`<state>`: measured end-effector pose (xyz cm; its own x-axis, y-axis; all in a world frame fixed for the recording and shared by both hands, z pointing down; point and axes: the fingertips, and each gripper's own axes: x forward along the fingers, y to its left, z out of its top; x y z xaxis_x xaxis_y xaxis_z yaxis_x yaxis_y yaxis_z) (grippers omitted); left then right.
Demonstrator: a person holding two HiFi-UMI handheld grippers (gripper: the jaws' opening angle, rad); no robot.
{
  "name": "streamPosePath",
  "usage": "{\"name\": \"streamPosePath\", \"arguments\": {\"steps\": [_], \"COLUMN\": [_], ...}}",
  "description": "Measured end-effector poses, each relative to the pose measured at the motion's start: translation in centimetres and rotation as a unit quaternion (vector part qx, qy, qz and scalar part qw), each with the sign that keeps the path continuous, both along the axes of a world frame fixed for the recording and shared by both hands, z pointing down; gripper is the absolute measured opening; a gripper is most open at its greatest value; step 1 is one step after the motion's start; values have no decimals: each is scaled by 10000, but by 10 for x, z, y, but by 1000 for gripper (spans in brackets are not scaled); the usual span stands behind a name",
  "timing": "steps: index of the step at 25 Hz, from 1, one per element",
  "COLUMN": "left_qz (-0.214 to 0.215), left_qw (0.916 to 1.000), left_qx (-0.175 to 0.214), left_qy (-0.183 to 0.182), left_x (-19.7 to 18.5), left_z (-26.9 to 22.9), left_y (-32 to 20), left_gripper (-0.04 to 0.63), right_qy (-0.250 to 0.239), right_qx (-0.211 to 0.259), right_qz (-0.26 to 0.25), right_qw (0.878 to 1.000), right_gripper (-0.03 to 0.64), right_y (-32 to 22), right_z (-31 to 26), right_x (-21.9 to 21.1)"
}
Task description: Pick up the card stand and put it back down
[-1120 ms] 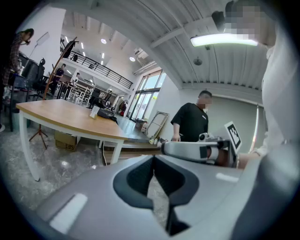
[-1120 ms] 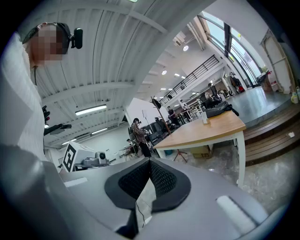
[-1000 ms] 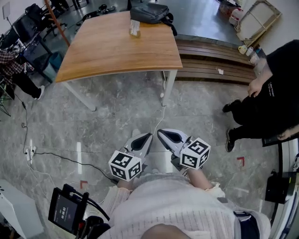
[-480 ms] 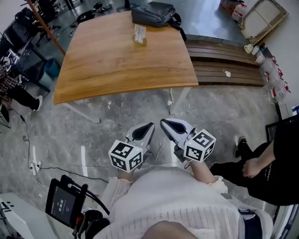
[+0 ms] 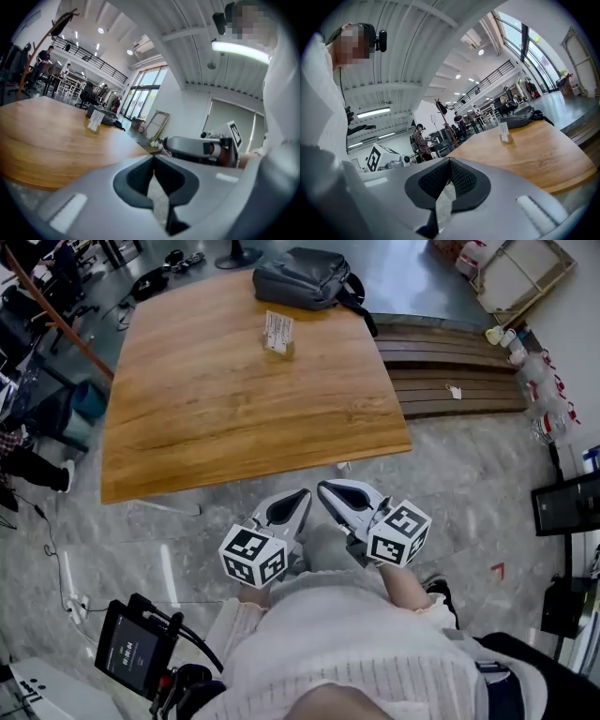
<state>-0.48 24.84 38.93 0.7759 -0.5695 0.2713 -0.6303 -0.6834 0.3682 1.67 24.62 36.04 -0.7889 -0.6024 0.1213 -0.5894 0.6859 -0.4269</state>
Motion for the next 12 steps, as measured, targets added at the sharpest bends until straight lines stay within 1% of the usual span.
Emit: {"name": "streamPosePath", "arguments": {"steps": [2,5,10,12], "left_qz": [17,-94,-186,-295], "left_qw": [10000,9999,9996,9992], "left_qx": [-77,-77,202,254], "left_qy": [4,1,-116,-106], "left_x": [0,-4,3,4], "left_z": [4,7,-4,-5], "left_y": [-17,-53,-127,-156], "left_gripper": [8,9,9,8], "right_qy": [-16,84,220,218], "right_qx": [-43,-70,31,20], "right_qz": [17,-83,-229,-252], "right_qw": [10000,9999,9995,9994], "right_gripper": [0,0,0,0], "right_y": [-21,-60,-137,-166], "right_z": [2,7,4,4], "right_x": [1,1,5,8]}}
